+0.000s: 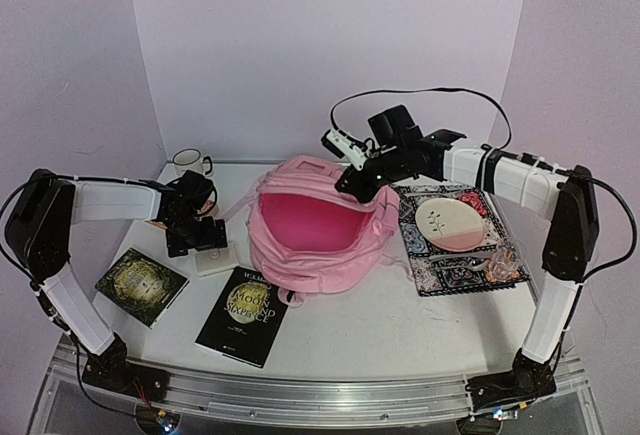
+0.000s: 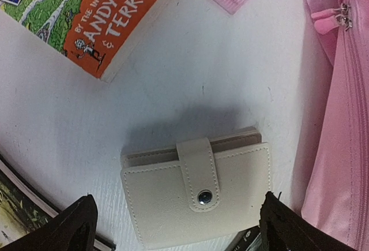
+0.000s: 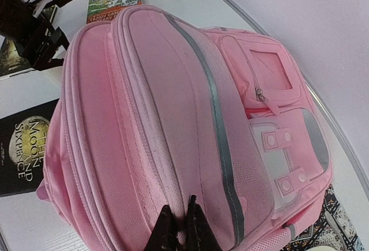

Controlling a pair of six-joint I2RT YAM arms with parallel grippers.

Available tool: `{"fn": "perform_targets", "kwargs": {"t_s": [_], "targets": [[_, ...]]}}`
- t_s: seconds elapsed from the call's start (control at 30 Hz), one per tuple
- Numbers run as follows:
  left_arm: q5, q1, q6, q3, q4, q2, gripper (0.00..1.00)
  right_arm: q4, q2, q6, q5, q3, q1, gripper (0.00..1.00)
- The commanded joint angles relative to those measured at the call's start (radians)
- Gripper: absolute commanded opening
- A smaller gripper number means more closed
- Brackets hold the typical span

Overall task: Pack the student bag
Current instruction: Unzip the second largest pocket of the student bag, then grab the card case at the center of the board.

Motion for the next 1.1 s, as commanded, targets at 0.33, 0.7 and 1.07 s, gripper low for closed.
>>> {"fn": "perform_targets", "kwargs": {"t_s": [0.33, 0.7, 1.07], "targets": [[-0.129, -0.077, 0.179, 0.113, -0.090, 0.038, 0.99, 0.120, -0.014, 0.016, -0.063, -0.036, -0.008, 0.00], [-0.021, -0.055, 0.836, 0.180, -0.148, 0.076, 1.00, 0.148, -0.021, 0.004, -0.113, -0.063, -0.007, 0.00], [0.176, 0.013, 1.068, 0.247, -0.231, 0.215, 1.00, 0.149, -0.040, -0.001, -0.123, -0.071, -0.008, 0.00]]}}
